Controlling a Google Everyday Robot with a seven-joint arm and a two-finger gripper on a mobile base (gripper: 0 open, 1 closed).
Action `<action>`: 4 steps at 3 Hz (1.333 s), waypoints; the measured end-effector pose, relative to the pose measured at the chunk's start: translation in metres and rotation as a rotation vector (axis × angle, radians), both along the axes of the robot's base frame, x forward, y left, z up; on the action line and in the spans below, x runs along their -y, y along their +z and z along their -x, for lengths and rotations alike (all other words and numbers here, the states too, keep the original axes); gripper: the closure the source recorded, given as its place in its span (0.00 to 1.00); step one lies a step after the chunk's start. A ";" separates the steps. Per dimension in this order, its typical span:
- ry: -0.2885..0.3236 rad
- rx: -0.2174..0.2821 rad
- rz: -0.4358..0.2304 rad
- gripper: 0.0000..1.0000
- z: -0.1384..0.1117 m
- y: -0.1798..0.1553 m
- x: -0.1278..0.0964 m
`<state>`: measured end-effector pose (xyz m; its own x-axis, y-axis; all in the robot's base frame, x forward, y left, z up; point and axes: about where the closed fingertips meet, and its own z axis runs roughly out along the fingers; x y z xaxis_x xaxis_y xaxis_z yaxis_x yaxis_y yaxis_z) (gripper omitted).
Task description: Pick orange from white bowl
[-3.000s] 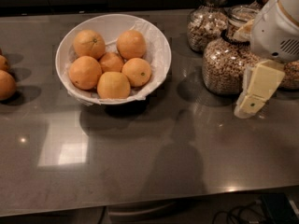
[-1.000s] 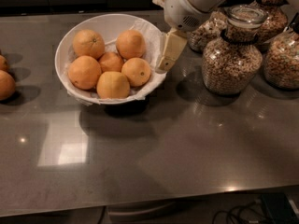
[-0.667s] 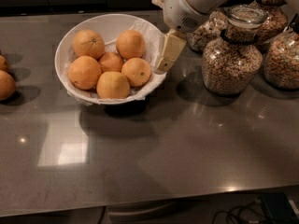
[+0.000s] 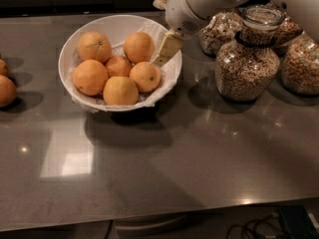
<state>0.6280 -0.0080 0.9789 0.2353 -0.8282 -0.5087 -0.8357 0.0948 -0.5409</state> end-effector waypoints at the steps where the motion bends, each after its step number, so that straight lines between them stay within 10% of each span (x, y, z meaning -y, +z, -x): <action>1: -0.004 0.036 -0.012 0.27 -0.018 0.007 -0.010; 4: 0.022 0.036 -0.029 0.30 -0.046 0.009 -0.022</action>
Offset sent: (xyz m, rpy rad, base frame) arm 0.0533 0.0187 0.0162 0.0151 -0.0698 -0.0059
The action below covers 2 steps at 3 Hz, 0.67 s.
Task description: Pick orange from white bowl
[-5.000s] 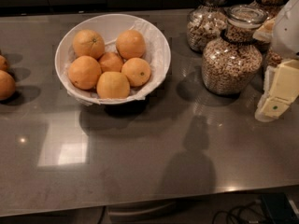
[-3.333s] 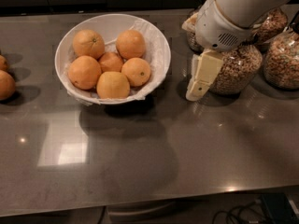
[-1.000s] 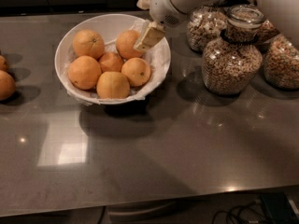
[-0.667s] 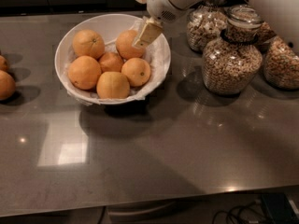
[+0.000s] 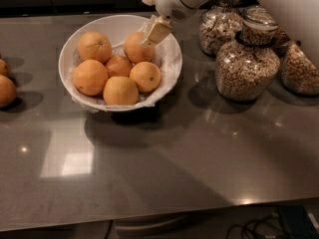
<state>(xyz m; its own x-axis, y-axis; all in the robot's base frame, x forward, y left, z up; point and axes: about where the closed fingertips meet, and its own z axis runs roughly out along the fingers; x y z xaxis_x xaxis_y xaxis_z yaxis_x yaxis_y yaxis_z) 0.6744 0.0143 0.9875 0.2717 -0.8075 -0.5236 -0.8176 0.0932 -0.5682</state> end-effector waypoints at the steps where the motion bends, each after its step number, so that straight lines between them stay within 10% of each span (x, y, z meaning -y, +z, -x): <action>1: 0.050 0.009 -0.029 0.27 0.014 0.013 -0.007; 2: 0.088 -0.020 -0.078 0.27 0.026 0.011 -0.009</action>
Offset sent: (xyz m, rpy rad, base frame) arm -0.0423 0.0056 0.0120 0.1480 0.0574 0.1279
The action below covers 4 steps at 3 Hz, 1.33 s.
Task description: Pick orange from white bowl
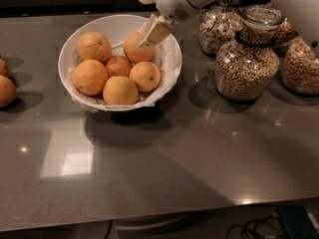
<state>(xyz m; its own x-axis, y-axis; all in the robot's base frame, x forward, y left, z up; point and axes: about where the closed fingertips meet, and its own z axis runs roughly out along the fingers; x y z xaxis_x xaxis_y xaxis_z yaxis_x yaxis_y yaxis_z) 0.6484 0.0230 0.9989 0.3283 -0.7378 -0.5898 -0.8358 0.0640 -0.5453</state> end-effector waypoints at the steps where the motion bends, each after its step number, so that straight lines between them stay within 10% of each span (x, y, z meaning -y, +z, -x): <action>1: 0.004 -0.005 -0.008 0.19 0.002 0.000 -0.001; 4: -0.017 -0.075 -0.019 0.45 -0.004 -0.030 -0.002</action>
Offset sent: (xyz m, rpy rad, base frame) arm -0.0018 0.0009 0.0006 0.0085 0.0043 0.0041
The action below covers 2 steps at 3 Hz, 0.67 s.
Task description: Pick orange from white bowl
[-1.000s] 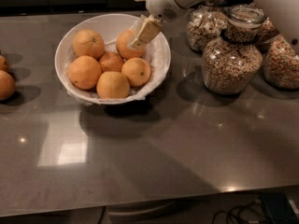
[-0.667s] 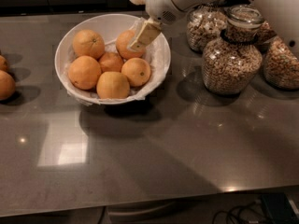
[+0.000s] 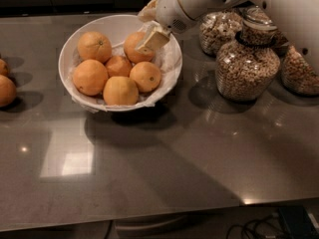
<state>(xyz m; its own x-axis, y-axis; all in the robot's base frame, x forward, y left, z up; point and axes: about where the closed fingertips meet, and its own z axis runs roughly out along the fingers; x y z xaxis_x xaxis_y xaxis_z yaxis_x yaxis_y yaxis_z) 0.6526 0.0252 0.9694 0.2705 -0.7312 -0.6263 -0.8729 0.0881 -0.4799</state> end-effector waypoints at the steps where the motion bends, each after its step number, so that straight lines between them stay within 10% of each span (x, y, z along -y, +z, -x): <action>1: 0.002 -0.036 -0.001 0.46 -0.007 -0.016 -0.004; 2: 0.009 -0.052 0.006 0.45 -0.016 -0.024 -0.009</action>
Offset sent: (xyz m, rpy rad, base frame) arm 0.0271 0.0095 -0.0306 -0.0130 0.0667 0.0085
